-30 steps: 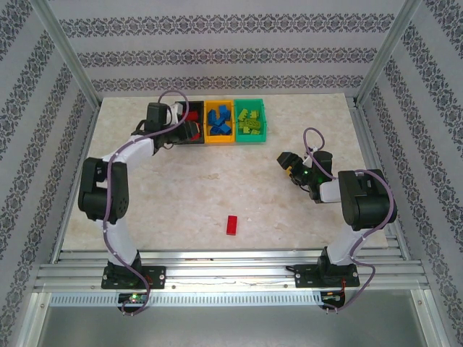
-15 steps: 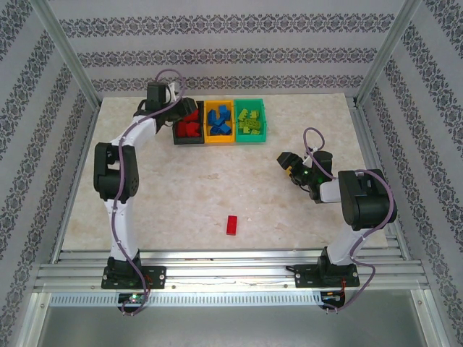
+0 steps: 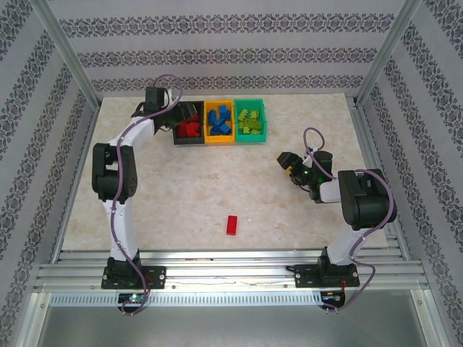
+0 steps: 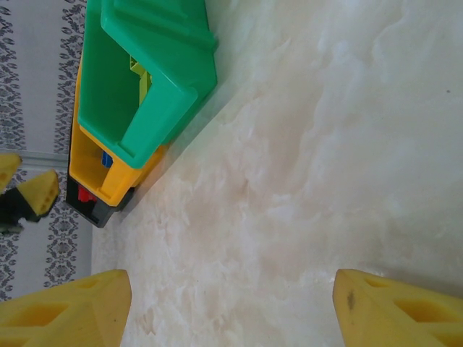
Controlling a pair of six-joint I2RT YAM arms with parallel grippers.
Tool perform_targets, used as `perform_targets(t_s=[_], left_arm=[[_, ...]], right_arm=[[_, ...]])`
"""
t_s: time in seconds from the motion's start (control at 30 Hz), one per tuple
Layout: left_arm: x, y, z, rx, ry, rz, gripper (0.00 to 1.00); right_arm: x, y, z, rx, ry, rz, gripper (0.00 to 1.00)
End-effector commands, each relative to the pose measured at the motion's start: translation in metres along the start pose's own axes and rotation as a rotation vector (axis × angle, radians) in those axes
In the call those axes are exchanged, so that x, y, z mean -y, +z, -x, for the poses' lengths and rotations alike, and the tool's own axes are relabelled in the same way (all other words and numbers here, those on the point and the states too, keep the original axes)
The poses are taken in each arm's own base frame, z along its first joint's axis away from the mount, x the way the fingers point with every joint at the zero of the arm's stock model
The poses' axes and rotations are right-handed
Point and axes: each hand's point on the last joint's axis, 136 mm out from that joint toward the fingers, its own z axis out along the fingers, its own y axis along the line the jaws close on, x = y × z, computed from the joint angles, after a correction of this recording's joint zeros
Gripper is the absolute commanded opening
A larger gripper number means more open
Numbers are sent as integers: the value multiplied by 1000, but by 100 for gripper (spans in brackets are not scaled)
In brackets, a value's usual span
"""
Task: Sort the legos into containers by color
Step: Place the lego in the container, then pick up the lego from the bottom-center of the table.
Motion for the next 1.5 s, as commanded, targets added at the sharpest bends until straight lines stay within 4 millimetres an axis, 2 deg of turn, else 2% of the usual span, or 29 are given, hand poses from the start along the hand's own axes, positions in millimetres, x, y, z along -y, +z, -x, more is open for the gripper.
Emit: perform_targets(t_s=[0.0,0.17,0.23,0.33,0.6,0.73,0.97,1.1,1.3,1.47], left_arm=[[26,-35,18,114,41,-59,67],[31,-58,-4,99,63,-74,68],[33,-66,-9,83,81,-70,69],[37,-75,-17,50,100,-72,70],[52,-90,-24,-6,132,-112,70],[49,-95,-29,12,157,-101,70],[46,-101,-31,0,200,-68,71],[40,-94,-35,-31,201,-56,71],[34,-94,-36,-38,226,-20,71],[32,-90,-38,-62,222,-17,71]], right_arm=[[5,6,-7,-39,26,4,75],[2,6,-9,-37,14,7,75],[0,5,-10,-35,-9,-3,80],[-5,4,-12,-34,-53,-22,80],[-22,6,-23,-37,-174,-50,86],[-45,11,-41,-60,-294,-45,97],[-82,23,-86,-133,-595,-114,98],[-99,28,-109,-206,-733,-90,98],[-118,45,-159,-481,-785,108,98],[-124,49,-189,-590,-808,157,98]])
